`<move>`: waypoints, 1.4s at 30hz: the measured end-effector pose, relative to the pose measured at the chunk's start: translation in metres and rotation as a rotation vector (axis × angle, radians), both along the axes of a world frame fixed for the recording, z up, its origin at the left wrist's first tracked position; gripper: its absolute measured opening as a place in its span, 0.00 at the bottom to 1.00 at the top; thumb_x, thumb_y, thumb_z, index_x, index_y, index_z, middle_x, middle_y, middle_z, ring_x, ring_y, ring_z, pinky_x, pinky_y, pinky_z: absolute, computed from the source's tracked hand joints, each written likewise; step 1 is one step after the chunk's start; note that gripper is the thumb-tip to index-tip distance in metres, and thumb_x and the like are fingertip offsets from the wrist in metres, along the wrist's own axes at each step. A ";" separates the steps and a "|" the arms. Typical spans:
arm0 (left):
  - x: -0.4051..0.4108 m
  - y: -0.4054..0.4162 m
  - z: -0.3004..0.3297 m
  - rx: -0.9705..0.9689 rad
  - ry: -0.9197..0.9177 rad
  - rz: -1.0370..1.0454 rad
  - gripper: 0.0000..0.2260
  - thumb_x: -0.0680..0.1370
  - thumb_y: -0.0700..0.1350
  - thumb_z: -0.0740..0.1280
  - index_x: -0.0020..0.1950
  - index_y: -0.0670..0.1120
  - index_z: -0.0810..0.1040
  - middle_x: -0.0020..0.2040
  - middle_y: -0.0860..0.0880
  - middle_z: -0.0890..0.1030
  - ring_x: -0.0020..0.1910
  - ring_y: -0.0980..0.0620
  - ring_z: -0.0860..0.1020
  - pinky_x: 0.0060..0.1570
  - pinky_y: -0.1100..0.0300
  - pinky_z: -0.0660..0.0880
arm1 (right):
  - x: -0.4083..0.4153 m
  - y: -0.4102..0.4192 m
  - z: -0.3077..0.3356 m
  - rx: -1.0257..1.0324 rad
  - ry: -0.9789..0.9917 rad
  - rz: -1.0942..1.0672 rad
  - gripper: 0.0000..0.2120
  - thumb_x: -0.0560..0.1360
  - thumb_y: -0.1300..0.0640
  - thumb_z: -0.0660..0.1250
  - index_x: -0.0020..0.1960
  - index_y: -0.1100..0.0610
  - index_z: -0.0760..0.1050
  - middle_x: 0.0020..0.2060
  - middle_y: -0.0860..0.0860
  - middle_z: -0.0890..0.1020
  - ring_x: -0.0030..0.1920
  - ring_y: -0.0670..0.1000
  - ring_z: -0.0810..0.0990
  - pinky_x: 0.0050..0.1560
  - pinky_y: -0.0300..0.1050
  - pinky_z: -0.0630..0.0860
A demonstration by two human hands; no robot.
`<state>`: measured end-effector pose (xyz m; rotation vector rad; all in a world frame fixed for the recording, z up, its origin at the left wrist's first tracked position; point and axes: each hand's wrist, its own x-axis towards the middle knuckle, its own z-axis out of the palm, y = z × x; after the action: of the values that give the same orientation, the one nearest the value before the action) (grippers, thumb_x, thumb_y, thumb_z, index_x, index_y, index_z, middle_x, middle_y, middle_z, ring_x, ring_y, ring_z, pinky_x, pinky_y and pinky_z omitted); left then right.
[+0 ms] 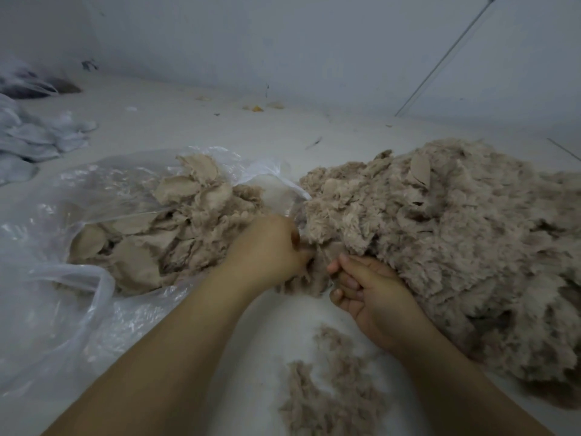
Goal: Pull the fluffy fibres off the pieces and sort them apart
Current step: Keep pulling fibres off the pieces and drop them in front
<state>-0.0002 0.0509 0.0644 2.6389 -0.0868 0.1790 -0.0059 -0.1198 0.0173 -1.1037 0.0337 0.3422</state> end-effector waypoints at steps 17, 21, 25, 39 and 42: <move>-0.020 -0.020 -0.033 -1.008 -0.127 -0.225 0.12 0.73 0.30 0.71 0.48 0.47 0.80 0.46 0.35 0.78 0.43 0.37 0.78 0.44 0.46 0.78 | -0.001 -0.002 0.001 -0.054 -0.077 0.142 0.18 0.70 0.56 0.65 0.57 0.63 0.80 0.51 0.62 0.84 0.46 0.54 0.84 0.46 0.45 0.80; -0.027 -0.025 -0.031 -0.791 -0.195 -0.326 0.08 0.69 0.33 0.67 0.44 0.43 0.79 0.42 0.43 0.80 0.42 0.47 0.79 0.43 0.54 0.77 | -0.001 -0.002 0.002 -0.045 -0.079 0.140 0.13 0.68 0.57 0.70 0.50 0.61 0.83 0.43 0.60 0.84 0.36 0.50 0.82 0.36 0.41 0.78; -0.032 -0.029 -0.030 -0.456 -0.326 -0.465 0.08 0.64 0.32 0.61 0.36 0.40 0.77 0.38 0.46 0.76 0.40 0.51 0.74 0.38 0.57 0.74 | -0.002 -0.004 0.001 -0.022 -0.137 0.154 0.11 0.75 0.55 0.64 0.40 0.57 0.83 0.32 0.54 0.82 0.33 0.48 0.82 0.34 0.40 0.78; -0.019 0.001 -0.026 -0.274 -0.635 0.012 0.10 0.64 0.29 0.60 0.31 0.40 0.79 0.29 0.48 0.77 0.35 0.48 0.73 0.32 0.63 0.67 | -0.002 0.001 0.003 0.035 -0.024 -0.001 0.05 0.78 0.63 0.63 0.44 0.59 0.77 0.28 0.47 0.79 0.25 0.41 0.73 0.26 0.34 0.70; -0.023 -0.006 -0.027 -0.195 -0.708 -0.106 0.07 0.68 0.32 0.61 0.36 0.40 0.78 0.32 0.47 0.77 0.37 0.47 0.71 0.38 0.60 0.67 | -0.003 0.000 0.002 -0.033 -0.085 0.025 0.06 0.71 0.55 0.69 0.36 0.55 0.78 0.28 0.51 0.73 0.26 0.43 0.70 0.28 0.35 0.70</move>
<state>-0.0236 0.0444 0.0377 2.2502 -0.4173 1.0179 -0.0086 -0.1198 0.0192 -1.1515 -0.0495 0.3179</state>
